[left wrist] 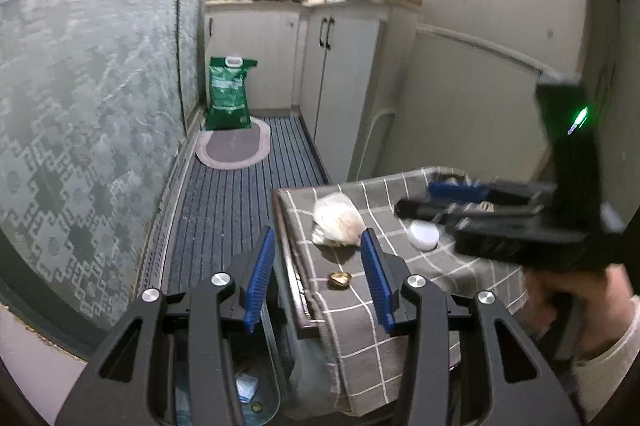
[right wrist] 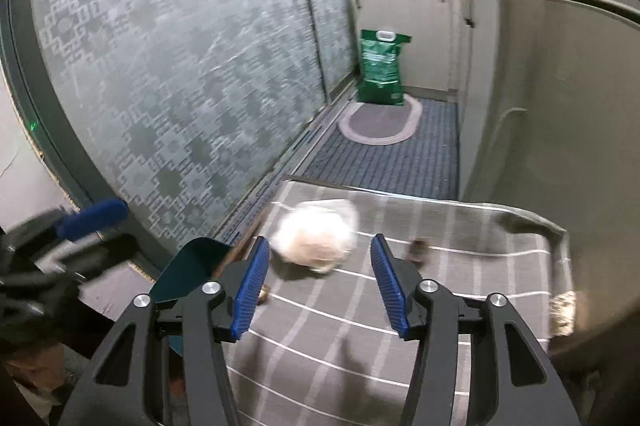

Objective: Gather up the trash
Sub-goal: 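Move both grippers back toward the cloth-covered stool, then grasp the brown walnut shell with the left gripper while the right gripper grasps the white round cap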

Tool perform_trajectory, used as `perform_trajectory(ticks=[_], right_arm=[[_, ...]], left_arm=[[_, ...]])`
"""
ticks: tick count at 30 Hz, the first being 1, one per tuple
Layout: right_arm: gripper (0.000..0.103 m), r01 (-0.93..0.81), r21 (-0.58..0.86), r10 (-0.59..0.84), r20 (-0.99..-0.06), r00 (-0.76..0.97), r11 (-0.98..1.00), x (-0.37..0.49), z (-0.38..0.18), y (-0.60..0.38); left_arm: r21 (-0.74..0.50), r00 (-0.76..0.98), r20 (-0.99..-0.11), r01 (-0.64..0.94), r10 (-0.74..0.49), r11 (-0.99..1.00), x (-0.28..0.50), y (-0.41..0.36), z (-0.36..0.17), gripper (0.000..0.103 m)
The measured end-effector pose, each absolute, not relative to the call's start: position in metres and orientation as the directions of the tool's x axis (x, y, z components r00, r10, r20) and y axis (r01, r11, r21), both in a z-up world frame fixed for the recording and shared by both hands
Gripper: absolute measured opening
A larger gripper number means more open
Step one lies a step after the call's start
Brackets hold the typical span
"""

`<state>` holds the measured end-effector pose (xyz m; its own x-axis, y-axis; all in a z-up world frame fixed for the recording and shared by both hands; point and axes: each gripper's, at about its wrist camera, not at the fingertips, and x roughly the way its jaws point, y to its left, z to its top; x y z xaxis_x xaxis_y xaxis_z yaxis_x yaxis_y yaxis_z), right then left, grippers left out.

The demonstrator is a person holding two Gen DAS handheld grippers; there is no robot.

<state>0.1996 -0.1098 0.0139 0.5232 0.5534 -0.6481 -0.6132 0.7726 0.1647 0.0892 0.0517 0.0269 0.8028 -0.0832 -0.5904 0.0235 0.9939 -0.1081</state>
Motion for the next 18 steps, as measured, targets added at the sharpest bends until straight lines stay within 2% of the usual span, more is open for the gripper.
perform_trajectory(ticks=[7,9,15,18], right_arm=[[0.052,-0.576,0.179,0.538,-0.643,0.545,0.798,0.207,0.012,-0.146],[0.052,-0.569,0.181,0.534,-0.645,0.547,0.802,0.208,0.01,-0.155],[0.052,-0.553,0.187,0.524,-0.651,0.549,0.812,0.209,0.006,-0.176],[0.052,-0.549,0.18,0.517,-0.651,0.555,0.816,0.209,0.005,-0.181]], left_arm=[[-0.032,0.731,-0.68,0.04,-0.051,0.999,0.114,0.024,-0.013,0.043],[-0.027,0.716,-0.697,0.041,-0.048,0.999,0.12,0.021,-0.022,0.038],[-0.01,0.686,-0.728,0.027,-0.026,1.0,0.133,0.018,-0.038,0.036],[-0.004,0.672,-0.74,0.028,-0.022,1.0,0.138,0.014,-0.043,0.03]])
